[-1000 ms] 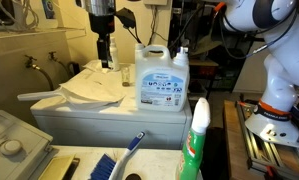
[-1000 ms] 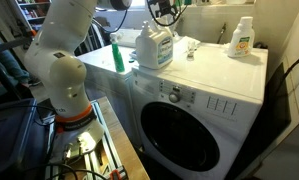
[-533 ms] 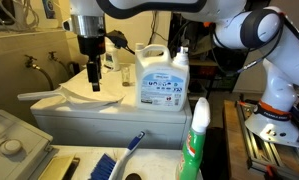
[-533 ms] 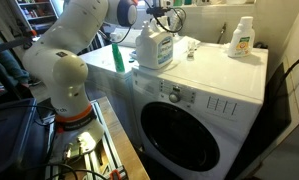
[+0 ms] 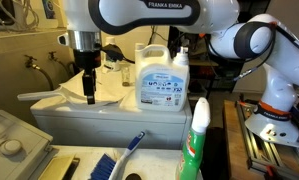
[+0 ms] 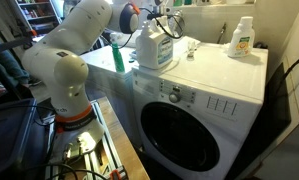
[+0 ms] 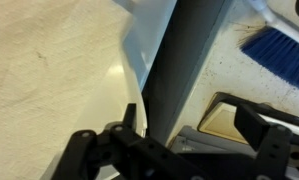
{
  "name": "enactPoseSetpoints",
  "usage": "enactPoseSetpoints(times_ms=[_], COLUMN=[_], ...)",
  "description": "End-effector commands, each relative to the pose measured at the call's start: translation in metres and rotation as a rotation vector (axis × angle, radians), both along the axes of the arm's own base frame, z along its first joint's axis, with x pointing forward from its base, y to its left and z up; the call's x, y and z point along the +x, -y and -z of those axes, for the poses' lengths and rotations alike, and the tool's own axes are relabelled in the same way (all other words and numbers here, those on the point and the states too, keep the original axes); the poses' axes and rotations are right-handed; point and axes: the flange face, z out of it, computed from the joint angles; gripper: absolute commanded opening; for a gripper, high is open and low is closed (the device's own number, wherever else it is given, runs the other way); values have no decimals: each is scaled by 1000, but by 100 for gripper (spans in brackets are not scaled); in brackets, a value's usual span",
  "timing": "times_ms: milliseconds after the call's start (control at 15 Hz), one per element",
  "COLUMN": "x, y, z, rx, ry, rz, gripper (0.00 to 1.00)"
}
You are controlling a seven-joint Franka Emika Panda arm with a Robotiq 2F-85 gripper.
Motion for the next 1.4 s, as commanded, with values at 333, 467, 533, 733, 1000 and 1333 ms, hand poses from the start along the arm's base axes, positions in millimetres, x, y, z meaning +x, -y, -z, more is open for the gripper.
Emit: enactPoseSetpoints(times_ms=[333, 467, 533, 733, 1000, 1333], x=[14, 15, 17, 21, 27, 24], y=[-12, -12, -12, -9, -4, -10], z=[32, 38, 43, 55, 72, 61], rx=[-59, -70, -77, -106, -159, -162], ry=[149, 154, 160, 178, 212, 239], rz=[-30, -35, -37, -31, -26, -22], gripper=[100, 100, 91, 58, 42, 4])
